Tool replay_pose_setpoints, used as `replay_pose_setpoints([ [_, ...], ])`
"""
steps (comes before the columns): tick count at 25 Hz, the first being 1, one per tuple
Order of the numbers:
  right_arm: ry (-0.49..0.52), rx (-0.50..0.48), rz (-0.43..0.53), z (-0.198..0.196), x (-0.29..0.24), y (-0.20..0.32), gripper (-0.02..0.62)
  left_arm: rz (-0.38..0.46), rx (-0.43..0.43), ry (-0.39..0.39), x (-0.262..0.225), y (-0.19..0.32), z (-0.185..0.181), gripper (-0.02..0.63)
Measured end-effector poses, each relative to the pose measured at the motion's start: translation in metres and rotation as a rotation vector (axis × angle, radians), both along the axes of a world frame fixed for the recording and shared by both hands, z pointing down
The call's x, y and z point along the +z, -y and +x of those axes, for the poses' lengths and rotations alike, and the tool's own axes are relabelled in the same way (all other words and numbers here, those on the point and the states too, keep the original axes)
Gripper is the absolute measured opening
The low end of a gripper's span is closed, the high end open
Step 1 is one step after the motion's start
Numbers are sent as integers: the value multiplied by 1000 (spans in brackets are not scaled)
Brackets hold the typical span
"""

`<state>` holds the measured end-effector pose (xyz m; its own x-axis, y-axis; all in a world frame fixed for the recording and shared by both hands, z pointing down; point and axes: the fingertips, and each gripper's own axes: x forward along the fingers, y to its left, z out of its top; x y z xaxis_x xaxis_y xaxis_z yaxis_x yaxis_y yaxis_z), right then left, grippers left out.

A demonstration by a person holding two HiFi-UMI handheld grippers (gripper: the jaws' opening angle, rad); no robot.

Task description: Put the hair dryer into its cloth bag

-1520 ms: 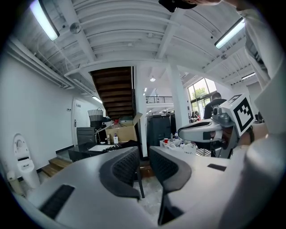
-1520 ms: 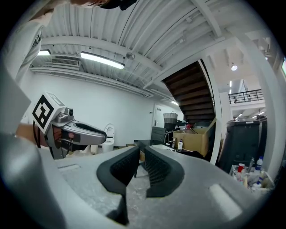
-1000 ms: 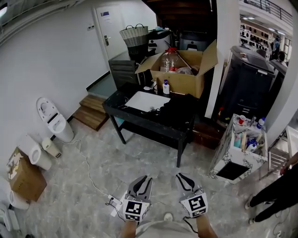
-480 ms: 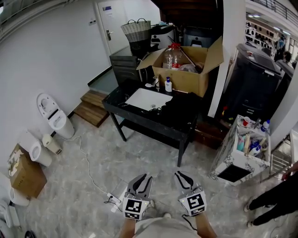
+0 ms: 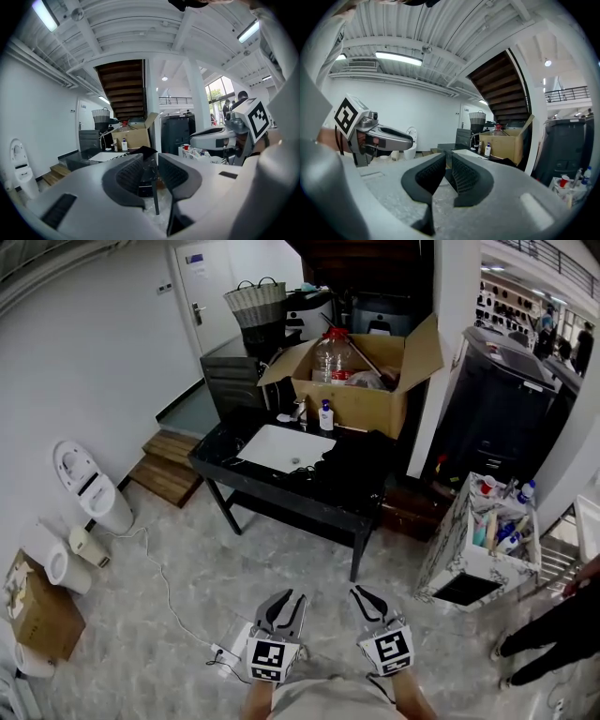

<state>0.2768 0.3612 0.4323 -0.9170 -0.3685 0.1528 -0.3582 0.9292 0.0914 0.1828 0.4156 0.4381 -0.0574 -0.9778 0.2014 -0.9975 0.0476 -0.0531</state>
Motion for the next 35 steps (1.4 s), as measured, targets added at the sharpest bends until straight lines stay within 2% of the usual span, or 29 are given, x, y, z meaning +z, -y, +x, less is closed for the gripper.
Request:
replay_pose_setpoints([
  [7, -12, 40, 50, -47, -2, 23, 28, 8, 43, -2, -2, 26, -53, 100],
  [13, -27, 93, -3, -90, 2, 32, 28, 10, 69, -15, -3, 37, -100, 100],
  [24, -67, 120, 25, -174, 2, 43, 28, 29, 97, -36, 2, 54, -184, 100],
  [27, -79, 128, 56, -187, 5, 48, 28, 40, 116, -38, 3, 63, -198, 100],
  [32, -86, 179, -5, -200, 6, 54, 28, 49, 147, -48, 4, 74, -210, 100],
  [35, -109, 166, 51, -206, 9, 59, 28, 48, 159, -53, 7, 78, -215, 100],
])
